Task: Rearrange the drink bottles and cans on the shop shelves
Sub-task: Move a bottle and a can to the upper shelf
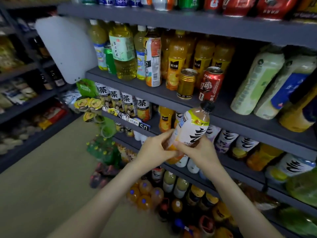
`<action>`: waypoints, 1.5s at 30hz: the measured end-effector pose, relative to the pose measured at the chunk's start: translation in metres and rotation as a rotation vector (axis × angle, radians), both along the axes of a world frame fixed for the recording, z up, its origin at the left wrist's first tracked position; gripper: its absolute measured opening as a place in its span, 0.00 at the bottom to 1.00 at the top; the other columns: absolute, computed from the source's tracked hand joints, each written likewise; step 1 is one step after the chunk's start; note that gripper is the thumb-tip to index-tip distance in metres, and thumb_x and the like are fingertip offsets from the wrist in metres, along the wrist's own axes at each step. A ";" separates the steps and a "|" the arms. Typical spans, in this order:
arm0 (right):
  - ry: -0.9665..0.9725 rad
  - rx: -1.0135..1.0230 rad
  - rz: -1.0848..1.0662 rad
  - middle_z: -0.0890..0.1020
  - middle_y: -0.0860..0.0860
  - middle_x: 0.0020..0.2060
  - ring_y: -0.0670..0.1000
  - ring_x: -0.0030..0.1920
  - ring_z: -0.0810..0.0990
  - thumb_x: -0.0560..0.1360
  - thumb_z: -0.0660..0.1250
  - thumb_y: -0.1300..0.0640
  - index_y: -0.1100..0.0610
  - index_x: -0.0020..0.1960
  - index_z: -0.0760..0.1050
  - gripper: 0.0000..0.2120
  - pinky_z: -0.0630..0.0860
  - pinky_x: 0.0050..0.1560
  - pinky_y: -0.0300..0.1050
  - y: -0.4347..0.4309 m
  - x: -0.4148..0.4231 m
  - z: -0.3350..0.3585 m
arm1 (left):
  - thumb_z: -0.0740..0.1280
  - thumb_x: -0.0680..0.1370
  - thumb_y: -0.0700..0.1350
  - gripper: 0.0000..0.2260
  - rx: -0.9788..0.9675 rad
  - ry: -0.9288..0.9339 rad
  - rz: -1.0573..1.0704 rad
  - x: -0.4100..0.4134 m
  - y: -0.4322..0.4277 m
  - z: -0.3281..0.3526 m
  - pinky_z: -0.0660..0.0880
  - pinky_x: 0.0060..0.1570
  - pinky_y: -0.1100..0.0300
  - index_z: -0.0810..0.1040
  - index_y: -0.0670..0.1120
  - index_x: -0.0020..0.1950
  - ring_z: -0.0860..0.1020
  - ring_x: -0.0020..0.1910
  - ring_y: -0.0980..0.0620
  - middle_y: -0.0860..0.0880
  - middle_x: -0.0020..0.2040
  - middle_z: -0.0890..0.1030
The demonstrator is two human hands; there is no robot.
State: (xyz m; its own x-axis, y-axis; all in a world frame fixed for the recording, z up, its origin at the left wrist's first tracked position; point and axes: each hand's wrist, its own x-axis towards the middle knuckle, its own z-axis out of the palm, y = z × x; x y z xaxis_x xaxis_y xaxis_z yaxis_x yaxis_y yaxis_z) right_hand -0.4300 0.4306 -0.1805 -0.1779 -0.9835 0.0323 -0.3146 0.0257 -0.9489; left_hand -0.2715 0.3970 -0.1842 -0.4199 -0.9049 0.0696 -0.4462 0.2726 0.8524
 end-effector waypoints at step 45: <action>-0.077 0.058 -0.945 0.80 0.50 0.53 0.48 0.52 0.77 0.69 0.74 0.56 0.57 0.62 0.72 0.23 0.73 0.48 0.43 -0.031 0.045 -0.102 | 0.65 0.77 0.46 0.16 0.024 -0.228 -0.139 0.019 -0.180 -0.099 0.74 0.50 0.56 0.71 0.44 0.64 0.77 0.55 0.44 0.44 0.57 0.79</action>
